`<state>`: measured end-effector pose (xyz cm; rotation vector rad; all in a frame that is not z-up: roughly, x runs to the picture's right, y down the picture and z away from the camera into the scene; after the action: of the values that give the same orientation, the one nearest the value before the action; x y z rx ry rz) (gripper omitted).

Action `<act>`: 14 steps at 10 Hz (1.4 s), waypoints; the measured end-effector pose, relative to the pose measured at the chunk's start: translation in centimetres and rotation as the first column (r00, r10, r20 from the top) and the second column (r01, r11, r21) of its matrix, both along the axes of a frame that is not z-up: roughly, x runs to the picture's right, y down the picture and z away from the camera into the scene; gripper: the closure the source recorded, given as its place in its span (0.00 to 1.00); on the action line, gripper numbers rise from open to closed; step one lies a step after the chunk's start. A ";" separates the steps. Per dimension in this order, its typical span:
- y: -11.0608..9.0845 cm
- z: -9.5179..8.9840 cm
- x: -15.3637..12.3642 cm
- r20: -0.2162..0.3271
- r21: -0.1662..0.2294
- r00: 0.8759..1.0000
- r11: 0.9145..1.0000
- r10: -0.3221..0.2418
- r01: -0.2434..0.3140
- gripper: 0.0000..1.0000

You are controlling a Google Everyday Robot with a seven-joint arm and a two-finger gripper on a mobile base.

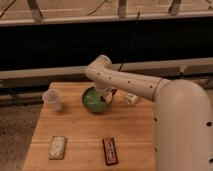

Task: Place the pepper in the ceramic bowl

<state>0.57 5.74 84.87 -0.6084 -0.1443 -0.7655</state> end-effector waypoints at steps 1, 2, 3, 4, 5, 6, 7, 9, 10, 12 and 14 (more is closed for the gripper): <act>-0.1 0.0 -0.1 0.001 0.001 1.000 1.000 0.001 -0.001 1.00; -0.2 0.1 -0.1 0.000 0.002 1.000 1.000 0.001 -0.001 1.00; -0.2 0.2 -0.3 0.002 0.002 1.000 1.000 0.001 -0.001 1.00; -0.3 0.2 -0.4 0.003 0.003 1.000 1.000 0.001 -0.001 1.00; -0.3 0.2 -0.5 0.004 0.003 1.000 1.000 0.000 0.000 1.00; -0.4 0.3 -0.6 0.005 0.003 1.000 1.000 0.000 0.000 1.00; -0.4 0.3 -0.6 0.005 0.004 1.000 1.000 0.001 -0.001 1.00; -0.6 0.4 -0.7 0.006 0.005 1.000 1.000 0.003 -0.003 0.95; -0.6 0.5 -0.7 0.006 0.005 1.000 1.000 0.003 -0.003 0.92; -0.7 0.5 -0.8 0.008 0.007 1.000 1.000 0.003 -0.003 0.84; -0.9 0.6 -1.0 0.010 0.008 1.000 1.000 0.003 -0.003 0.77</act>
<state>-0.42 4.88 85.44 -0.5970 -0.1512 -0.7657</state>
